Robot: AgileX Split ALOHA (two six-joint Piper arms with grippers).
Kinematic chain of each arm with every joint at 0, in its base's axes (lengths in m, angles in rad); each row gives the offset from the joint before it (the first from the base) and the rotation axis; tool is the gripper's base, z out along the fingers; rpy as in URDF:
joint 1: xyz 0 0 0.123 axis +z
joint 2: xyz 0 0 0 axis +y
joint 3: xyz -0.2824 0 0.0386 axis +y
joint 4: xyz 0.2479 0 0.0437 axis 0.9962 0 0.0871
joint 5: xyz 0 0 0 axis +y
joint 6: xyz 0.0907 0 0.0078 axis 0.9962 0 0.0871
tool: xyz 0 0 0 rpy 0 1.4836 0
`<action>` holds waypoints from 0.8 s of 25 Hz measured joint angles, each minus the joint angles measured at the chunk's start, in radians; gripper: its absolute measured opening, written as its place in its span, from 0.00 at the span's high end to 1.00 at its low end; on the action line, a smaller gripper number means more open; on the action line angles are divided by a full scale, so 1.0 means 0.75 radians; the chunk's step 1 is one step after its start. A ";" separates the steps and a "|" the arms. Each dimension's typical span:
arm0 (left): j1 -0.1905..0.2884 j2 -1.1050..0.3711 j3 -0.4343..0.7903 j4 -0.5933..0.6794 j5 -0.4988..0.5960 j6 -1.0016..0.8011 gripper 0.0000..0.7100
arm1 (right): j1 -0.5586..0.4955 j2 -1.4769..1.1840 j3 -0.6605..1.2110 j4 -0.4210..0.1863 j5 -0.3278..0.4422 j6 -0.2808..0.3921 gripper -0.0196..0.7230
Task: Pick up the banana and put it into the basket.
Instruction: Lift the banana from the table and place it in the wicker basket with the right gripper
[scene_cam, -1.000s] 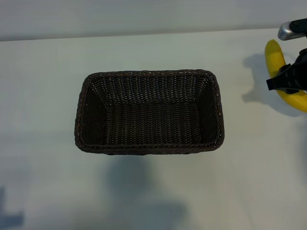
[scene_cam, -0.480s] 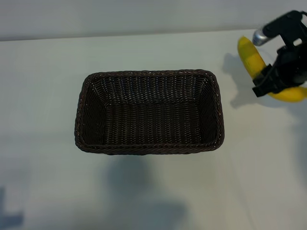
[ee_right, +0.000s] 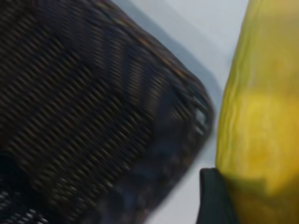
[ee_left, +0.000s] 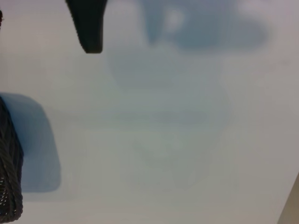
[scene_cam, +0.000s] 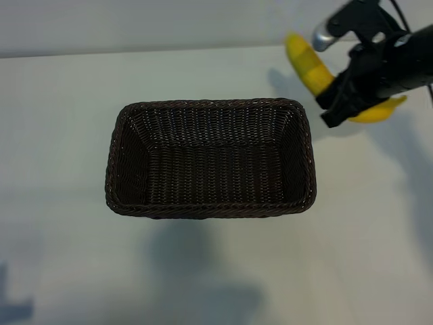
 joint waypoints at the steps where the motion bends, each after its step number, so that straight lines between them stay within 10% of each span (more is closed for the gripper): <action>1: 0.000 0.000 0.000 0.000 0.000 0.000 0.33 | 0.020 0.000 -0.007 0.000 0.001 -0.001 0.40; 20: 0.000 0.000 0.000 0.000 0.000 0.000 0.33 | 0.404 0.000 -0.016 0.000 -0.036 -0.106 0.40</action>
